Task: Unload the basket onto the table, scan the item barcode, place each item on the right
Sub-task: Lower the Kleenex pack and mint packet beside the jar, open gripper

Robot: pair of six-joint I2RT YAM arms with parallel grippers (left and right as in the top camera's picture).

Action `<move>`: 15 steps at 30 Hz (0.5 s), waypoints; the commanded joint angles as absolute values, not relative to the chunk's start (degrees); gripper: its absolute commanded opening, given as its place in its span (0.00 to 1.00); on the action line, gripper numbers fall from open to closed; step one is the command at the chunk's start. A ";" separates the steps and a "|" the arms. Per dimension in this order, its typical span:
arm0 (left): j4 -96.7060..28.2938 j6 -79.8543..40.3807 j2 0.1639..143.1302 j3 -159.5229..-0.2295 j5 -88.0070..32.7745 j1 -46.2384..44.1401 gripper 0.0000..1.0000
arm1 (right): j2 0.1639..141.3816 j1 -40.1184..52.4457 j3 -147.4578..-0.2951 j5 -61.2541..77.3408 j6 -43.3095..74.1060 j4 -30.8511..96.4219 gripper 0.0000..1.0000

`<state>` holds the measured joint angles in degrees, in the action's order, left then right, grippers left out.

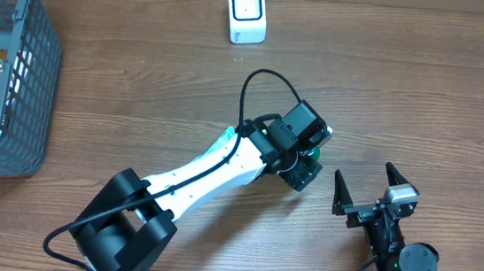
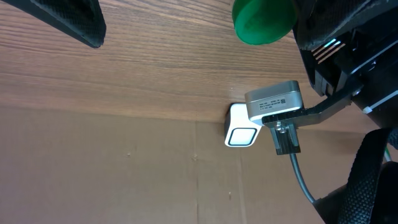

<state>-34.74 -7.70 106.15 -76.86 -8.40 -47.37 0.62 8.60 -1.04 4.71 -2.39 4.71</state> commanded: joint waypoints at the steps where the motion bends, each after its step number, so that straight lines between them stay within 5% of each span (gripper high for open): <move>1: -34.85 -5.10 105.54 -77.93 -9.41 -47.27 0.73 | 0.16 8.27 -0.45 5.06 -2.66 4.40 1.00; 15: -34.61 -7.38 105.60 -77.95 -22.98 -47.66 0.70 | 0.16 8.27 -0.45 5.06 -2.66 4.40 1.00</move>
<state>-35.07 -6.87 106.15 -76.86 -18.55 -47.40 0.62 8.60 -1.04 4.69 -2.35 4.73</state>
